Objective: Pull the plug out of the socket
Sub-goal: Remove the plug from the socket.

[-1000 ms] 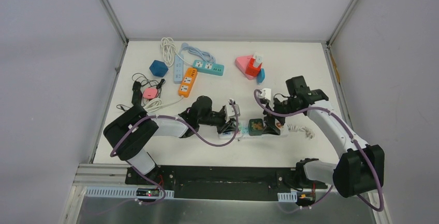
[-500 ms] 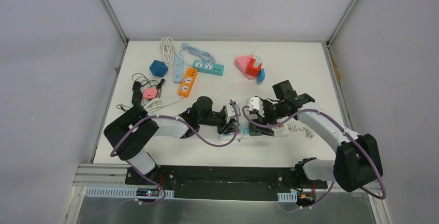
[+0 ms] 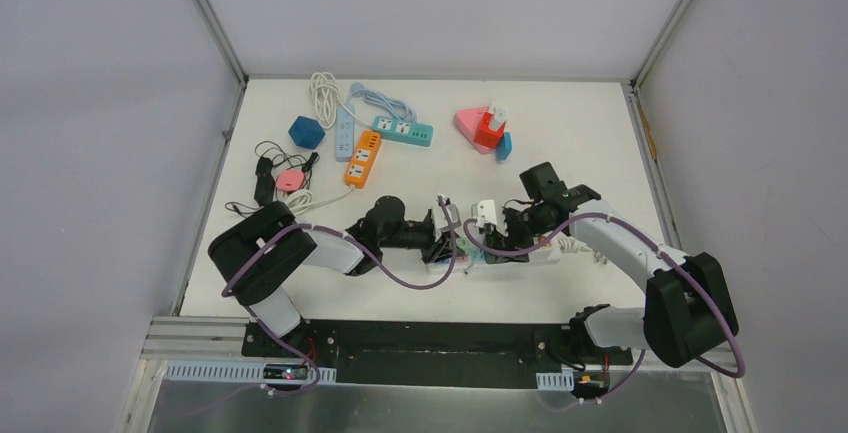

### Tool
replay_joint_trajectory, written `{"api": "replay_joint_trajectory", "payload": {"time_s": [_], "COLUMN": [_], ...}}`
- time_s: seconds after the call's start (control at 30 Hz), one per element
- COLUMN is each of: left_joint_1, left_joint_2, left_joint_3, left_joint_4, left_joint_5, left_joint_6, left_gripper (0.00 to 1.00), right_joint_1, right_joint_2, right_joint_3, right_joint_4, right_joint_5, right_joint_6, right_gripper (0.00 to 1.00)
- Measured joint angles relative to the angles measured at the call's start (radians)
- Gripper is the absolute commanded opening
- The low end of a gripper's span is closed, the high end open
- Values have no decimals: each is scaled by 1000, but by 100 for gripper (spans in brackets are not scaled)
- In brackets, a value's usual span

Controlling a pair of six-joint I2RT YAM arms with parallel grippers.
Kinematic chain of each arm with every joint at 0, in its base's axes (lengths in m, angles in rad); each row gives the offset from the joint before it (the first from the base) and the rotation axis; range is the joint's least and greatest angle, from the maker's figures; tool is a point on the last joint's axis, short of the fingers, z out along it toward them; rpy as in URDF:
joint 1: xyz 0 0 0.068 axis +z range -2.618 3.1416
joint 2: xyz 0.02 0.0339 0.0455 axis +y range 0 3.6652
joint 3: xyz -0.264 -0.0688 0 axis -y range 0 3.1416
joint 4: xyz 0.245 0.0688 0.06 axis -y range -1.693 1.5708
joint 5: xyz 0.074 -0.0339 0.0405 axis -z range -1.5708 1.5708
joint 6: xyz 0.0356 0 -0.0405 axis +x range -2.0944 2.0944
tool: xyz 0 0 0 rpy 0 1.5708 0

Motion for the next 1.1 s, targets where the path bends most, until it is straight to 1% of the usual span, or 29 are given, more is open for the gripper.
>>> {"api": "replay_joint_trajectory", "payload": {"time_s": [0.07, 0.13, 0.23, 0.33, 0.43, 0.53, 0.6, 0.67, 0.73, 0.8, 0.9, 1.0, 1.1], "left_joint_1": [-14, -34, -50, -49, -34, 1, 5, -5, -30, -63, -82, -79, -48], "left_joint_2": [-11, -35, -65, -72, -57, -14, -5, -9, -33, -69, -96, -95, -66], "left_joint_3": [-19, -24, -24, -22, -19, -21, -33, -45, -49, -45, -28, -14, -11], "left_joint_4": [17, -17, -72, -89, -67, 14, 54, 68, 35, -34, -114, -136, -97], "left_joint_5": [-27, -55, -88, -97, -76, -22, -17, -38, -76, -129, -168, -159, -109], "left_joint_6": [35, 83, 127, 121, 62, -37, -62, -51, -6, 49, 90, 74, 10], "left_gripper": [0, 0, 0, 0, 0, 0, 0, 0, 0, 0, 0, 0, 0], "right_joint_1": [0, 1, 5, 7, 8, 8, 8, 10, 10, 11, 15, 15, 16], "right_joint_2": [0, 1, 3, 4, 4, 4, 4, 5, 4, 4, 5, 5, 5], "right_joint_3": [0, 0, 0, 0, 0, 0, 0, 0, 0, 0, 0, 0, 0], "right_joint_4": [0, 0, 1, 2, 2, 2, 2, 2, 2, 2, 2, 3, 3], "right_joint_5": [0, -1, -3, -4, -4, -4, -4, -4, -4, -3, -2, -2, -1], "right_joint_6": [-1, -3, -6, -9, -10, -10, -10, -9, -9, -9, -10, -10, -9], "right_gripper": [34, 30, 27, 24, 23, 22, 22, 22, 22, 22, 21, 21, 21]}}
